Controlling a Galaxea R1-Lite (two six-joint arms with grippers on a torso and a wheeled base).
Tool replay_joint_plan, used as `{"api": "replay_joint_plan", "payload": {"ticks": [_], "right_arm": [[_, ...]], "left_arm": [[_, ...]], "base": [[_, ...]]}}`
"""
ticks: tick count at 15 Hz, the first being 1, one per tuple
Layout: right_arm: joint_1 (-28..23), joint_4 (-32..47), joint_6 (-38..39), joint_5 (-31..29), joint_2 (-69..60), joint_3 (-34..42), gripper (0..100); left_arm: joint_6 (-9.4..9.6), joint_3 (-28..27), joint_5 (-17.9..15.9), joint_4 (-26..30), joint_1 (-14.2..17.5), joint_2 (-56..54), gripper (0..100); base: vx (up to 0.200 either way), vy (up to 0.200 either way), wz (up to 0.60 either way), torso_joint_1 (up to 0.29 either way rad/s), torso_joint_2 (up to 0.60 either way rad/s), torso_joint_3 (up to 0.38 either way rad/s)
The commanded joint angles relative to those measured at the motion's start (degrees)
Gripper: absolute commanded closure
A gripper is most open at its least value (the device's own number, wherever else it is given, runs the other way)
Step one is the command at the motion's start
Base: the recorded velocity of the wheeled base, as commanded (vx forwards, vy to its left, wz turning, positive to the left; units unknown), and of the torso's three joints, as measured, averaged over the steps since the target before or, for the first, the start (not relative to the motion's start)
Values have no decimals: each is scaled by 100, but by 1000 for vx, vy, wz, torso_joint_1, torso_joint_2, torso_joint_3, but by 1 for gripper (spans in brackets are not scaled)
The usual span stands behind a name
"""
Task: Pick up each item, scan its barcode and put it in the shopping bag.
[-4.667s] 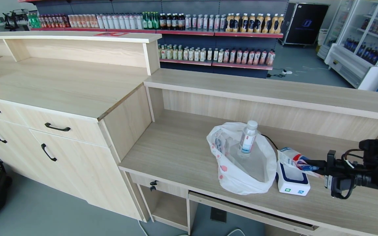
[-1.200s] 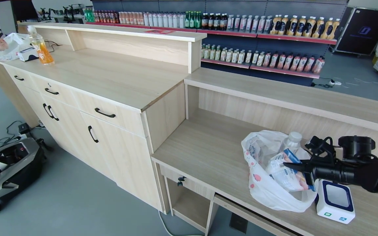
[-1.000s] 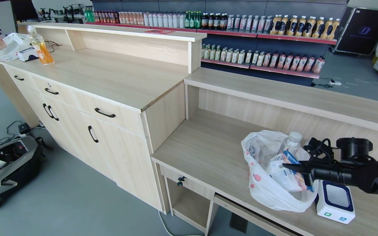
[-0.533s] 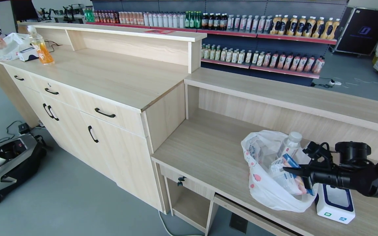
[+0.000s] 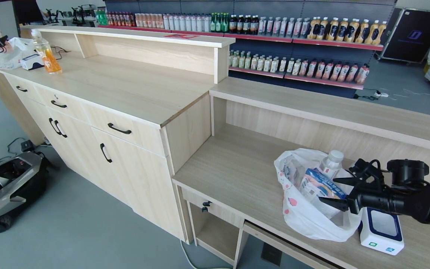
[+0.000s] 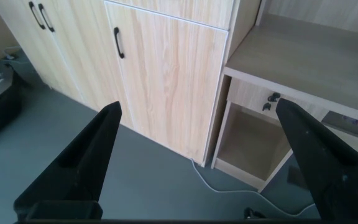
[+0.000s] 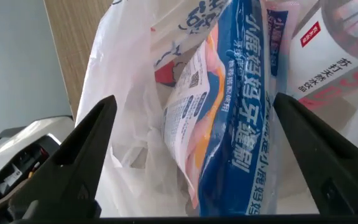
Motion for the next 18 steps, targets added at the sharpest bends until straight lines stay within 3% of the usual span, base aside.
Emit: {"api": "replay_joint_plan", "payload": {"ticks": [1, 4, 7, 11, 13, 15, 16, 18], "right_arm": [[2, 26, 16, -4, -582, 6, 0], [-15, 8, -19, 5, -1751, 278, 0], [-367, 35, -247, 5, -2700, 762, 0], [-639, 35, -300, -74, -3306, 885, 0], [-657, 8, -230, -645, -3587, 700, 0], [-657, 0, 306, -944, -3825, 577, 0], [-648, 26, 834, -1577, -4027, 515, 0], [-657, 70, 1379, -2157, -4203, 507, 0]], "left_arm": [[-1, 0, 4, 7, -1, -2, 0], [-1, 0, 4, 7, -1, -2, 0], [-1, 0, 4, -2, -1, -2, 0], [-1, 0, -5, -2, -1, -2, 0], [-1, 0, 4, 7, -1, -2, 0], [-1, 0, -5, 7, -1, -2, 0], [-1, 0, 4, -2, -1, -2, 0], [-1, 0, 4, 7, -1, -2, 0]], "base": [[0, 0, 0, 0, 0, 0], [0, 0, 0, 0, 0, 0], [0, 0, 0, 0, 0, 0], [0, 0, 0, 0, 0, 0], [0, 0, -600, 0, 0, 2], [0, 0, -600, 2, -2, -2], [0, 0, -600, 7, 2, -2], [0, 0, -600, 2, 0, -2]]}}
